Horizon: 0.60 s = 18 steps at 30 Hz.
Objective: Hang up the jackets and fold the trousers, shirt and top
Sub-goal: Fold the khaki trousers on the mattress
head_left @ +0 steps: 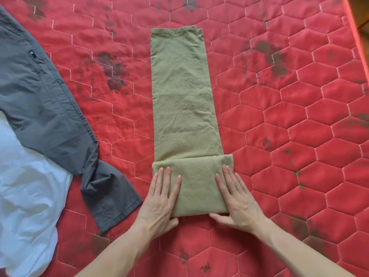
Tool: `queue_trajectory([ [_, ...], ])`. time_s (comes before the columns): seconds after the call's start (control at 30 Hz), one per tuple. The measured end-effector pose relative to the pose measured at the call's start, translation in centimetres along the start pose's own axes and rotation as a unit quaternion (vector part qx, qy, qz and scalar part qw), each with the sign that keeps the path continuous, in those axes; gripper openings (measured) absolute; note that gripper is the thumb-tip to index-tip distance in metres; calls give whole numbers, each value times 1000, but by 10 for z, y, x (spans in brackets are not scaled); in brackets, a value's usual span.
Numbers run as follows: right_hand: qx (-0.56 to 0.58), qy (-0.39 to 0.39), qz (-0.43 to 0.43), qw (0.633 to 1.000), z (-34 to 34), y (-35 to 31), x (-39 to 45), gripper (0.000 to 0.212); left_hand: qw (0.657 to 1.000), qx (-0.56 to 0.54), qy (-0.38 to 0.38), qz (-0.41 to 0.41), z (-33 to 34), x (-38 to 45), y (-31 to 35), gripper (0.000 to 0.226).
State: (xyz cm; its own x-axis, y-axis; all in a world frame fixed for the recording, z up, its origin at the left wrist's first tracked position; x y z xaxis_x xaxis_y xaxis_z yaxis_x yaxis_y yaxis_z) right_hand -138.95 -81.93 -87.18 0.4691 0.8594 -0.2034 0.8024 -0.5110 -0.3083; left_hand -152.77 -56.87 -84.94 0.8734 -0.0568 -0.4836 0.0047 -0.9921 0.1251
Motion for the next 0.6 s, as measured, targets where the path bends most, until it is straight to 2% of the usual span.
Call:
queue_trajectory([
  [0.07,3,-29,-20,999,-3,3,-7,119,999,16,-25,-45,-4,4,11,128],
  [0.13,-17,-59,-33,998,-8,6,-9,117,996,11,-38,-83,-10,6,21,115],
  [0.23,-41,-106,-21,993,-19,4,-10,121,994,-5,-68,-90,-17,6,27,98],
  [0.3,-31,-114,-5,993,-32,-1,-8,114,993,-21,-86,-78,-25,3,23,99],
  [0.43,23,-75,22,997,-61,-15,-6,91,989,-71,-124,-27,-61,-1,5,94],
  [0.5,73,-64,29,995,-79,-17,-7,80,986,-89,-136,23,-83,-1,-6,84],
  [0.6,127,-54,37,990,-109,-14,-9,59,965,-186,-168,73,-113,-5,-23,56],
])
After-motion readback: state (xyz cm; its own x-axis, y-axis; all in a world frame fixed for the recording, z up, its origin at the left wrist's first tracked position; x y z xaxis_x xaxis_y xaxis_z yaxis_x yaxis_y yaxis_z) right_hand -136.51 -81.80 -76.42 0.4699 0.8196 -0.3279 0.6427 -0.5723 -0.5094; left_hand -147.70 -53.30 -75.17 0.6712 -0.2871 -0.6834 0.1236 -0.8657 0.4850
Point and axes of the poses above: each hand's wrist, its own x-axis towards the middle knuckle, its own z-axis out of the palm, y = z × x, the point moved 2 cm from there along x, towards the middle knuckle, and after that the axes turned 7 degrees about -y, right-handed, at the moved point
